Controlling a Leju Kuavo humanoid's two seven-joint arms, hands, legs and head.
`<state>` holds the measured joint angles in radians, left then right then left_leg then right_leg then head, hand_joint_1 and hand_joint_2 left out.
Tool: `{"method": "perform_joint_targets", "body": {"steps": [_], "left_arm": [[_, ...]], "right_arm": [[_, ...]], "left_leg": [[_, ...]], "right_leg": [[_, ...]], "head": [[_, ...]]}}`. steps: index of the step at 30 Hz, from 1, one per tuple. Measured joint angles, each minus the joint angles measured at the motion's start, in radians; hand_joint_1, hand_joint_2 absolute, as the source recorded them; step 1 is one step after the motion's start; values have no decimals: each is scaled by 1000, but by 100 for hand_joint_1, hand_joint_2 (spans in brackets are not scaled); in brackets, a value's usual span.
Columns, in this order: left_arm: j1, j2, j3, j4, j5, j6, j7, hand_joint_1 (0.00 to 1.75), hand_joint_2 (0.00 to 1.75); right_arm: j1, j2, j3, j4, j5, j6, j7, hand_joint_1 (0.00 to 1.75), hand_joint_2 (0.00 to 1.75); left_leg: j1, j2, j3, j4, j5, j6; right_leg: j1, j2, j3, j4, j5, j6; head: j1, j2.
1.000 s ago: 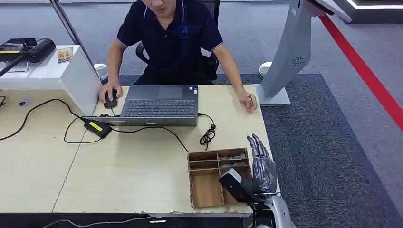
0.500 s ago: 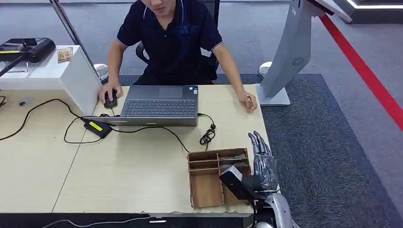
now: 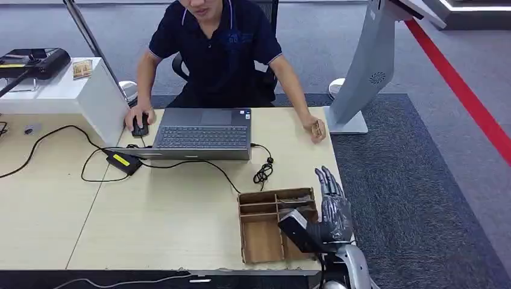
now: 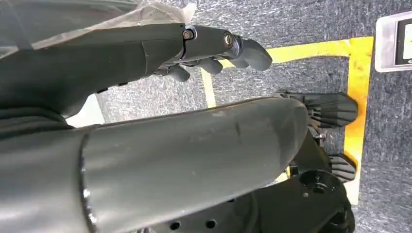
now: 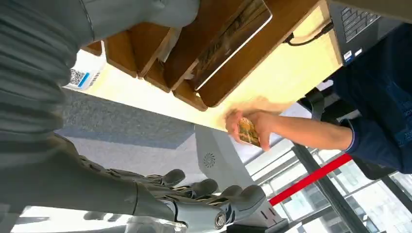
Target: Pass the card to the sensor for recognition and then transmit it.
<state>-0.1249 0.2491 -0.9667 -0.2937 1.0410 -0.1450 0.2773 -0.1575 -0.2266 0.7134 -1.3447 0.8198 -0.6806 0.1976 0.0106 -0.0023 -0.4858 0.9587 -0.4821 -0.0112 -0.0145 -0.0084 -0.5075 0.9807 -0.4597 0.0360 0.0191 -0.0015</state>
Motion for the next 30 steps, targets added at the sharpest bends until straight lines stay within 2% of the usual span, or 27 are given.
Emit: {"method": "perform_joint_targets", "body": {"steps": [26, 30], "left_arm": [[0, 0, 0, 0, 3, 2, 0, 0, 0], [0, 0, 0, 0, 3, 2, 0, 0, 0]], "right_arm": [[0, 0, 0, 0, -2, 7, 9, 2, 175], [0, 0, 0, 0, -2, 7, 9, 10, 175]], "left_leg": [[0, 0, 0, 0, 0, 0], [0, 0, 0, 0, 0, 0]], "right_leg": [[0, 0, 0, 0, 0, 0], [0, 0, 0, 0, 0, 0]], "head": [[0, 0], [0, 0]]}}
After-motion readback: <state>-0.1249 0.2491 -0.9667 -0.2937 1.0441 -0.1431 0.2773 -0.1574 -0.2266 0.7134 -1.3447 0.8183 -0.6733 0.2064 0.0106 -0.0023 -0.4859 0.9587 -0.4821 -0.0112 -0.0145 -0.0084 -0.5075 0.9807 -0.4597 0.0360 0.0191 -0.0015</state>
